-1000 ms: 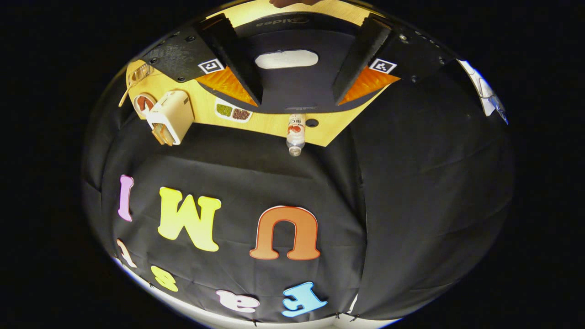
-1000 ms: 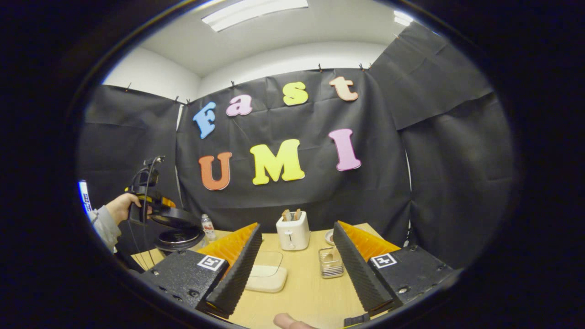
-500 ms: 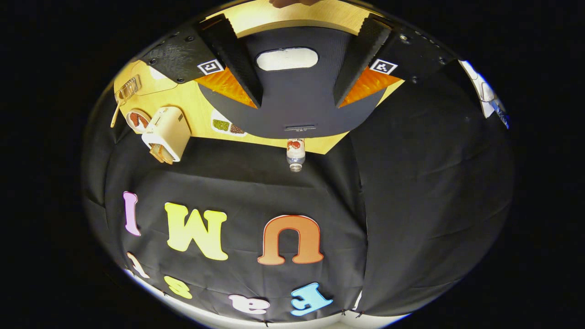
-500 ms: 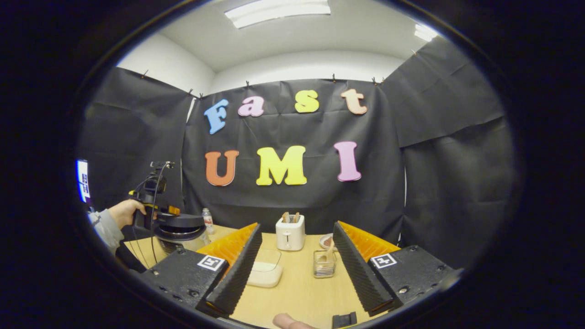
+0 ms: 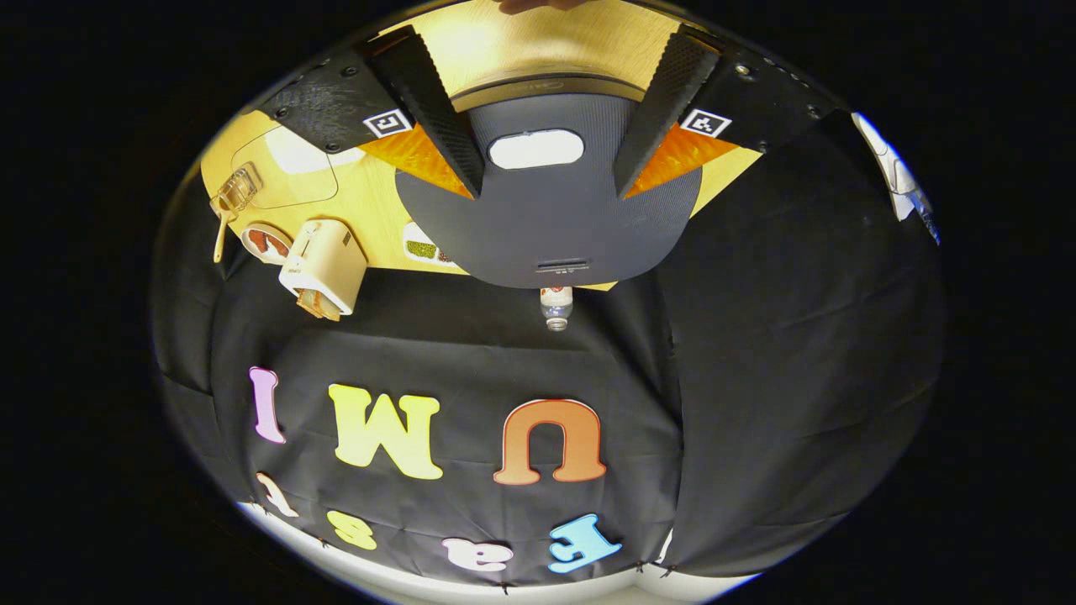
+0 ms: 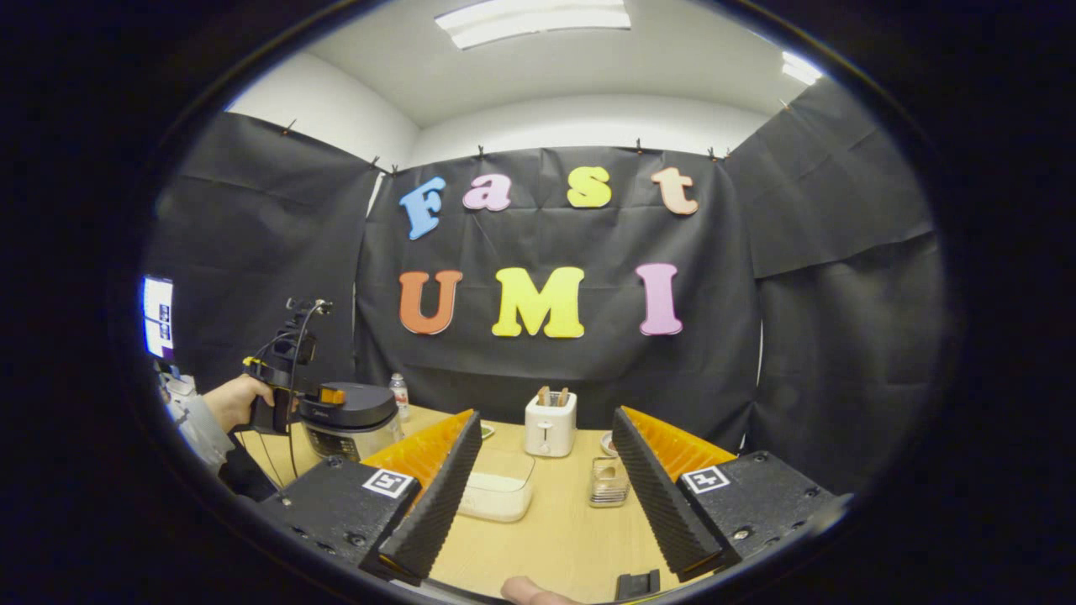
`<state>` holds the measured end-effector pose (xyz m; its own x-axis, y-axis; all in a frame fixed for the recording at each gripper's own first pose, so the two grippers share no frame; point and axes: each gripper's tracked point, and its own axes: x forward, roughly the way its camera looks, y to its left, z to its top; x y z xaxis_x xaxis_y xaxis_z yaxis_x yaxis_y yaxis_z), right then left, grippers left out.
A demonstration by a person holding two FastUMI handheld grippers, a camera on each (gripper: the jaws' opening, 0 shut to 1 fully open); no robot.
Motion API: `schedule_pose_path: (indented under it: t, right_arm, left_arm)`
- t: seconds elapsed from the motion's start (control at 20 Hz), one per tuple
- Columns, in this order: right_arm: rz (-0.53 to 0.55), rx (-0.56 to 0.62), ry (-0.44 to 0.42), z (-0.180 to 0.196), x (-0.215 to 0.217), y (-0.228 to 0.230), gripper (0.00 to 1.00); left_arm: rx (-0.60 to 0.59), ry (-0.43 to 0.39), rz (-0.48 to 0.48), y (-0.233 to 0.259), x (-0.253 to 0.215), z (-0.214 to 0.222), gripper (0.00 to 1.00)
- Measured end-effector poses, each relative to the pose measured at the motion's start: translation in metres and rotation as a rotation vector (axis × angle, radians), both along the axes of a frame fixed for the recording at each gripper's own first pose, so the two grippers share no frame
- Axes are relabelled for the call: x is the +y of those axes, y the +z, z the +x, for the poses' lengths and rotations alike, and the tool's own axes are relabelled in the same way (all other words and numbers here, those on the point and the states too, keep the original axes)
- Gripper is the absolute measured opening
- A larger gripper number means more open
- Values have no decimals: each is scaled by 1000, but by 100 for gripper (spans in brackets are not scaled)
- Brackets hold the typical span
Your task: Close the left gripper, press the button to open the rice cooker; take a wooden spoon from the chopstick holder with the right hand, scoop a spoonful of rice and pour it into the rice cooker, then put the wooden spoon back into the chopstick holder.
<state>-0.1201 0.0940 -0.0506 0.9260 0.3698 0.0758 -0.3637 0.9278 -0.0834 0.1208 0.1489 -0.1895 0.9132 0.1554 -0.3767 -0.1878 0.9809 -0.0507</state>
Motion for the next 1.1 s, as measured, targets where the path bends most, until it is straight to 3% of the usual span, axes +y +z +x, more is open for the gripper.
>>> schedule_pose_path:
  t: [0.05,0.1,0.15,0.25,0.3,0.45,0.5,0.55,0.6,0.8,0.85,0.95,1.1]
  right_arm:
    - [-4,0,4,-1,2,0,100]
    - [-9,2,7,0,4,-1,94]
    - [-18,7,11,0,5,-4,100]
    - [-22,4,-7,3,-1,-2,95]
    - [-18,3,-11,3,-2,-2,100]
    - [-20,-5,-25,4,-8,-3,98]
    - [-27,-10,-39,6,-13,-3,100]
    - [-31,-7,-47,8,-15,-5,100]
    - [-29,-2,-46,7,-15,-6,98]
    - [-22,0,-48,10,-22,-7,100]
    - [-20,2,-51,11,-23,-7,98]
    - [-21,9,-59,12,-25,-9,100]
    - [-25,3,-69,12,-30,-7,100]
  left_arm:
    - [-11,6,7,-1,-2,-3,100]
    - [-34,14,12,2,-2,-6,100]
    - [-53,22,16,1,-3,-9,100]
    - [-105,42,38,2,-5,-12,100]
    - [-133,49,50,2,-6,-12,100]
    - [-205,87,28,2,-6,-12,100]
    - [-213,96,48,0,-6,-10,93]
    - [-220,103,71,-1,-5,-8,100]
    - [-226,110,73,-3,-5,-8,100]
    - [-250,109,53,-5,-6,-9,100]
    - [-250,108,52,-10,-6,-10,93]
    - [-287,99,57,-7,-7,-8,100]
    - [-309,62,24,-5,-10,-13,100]
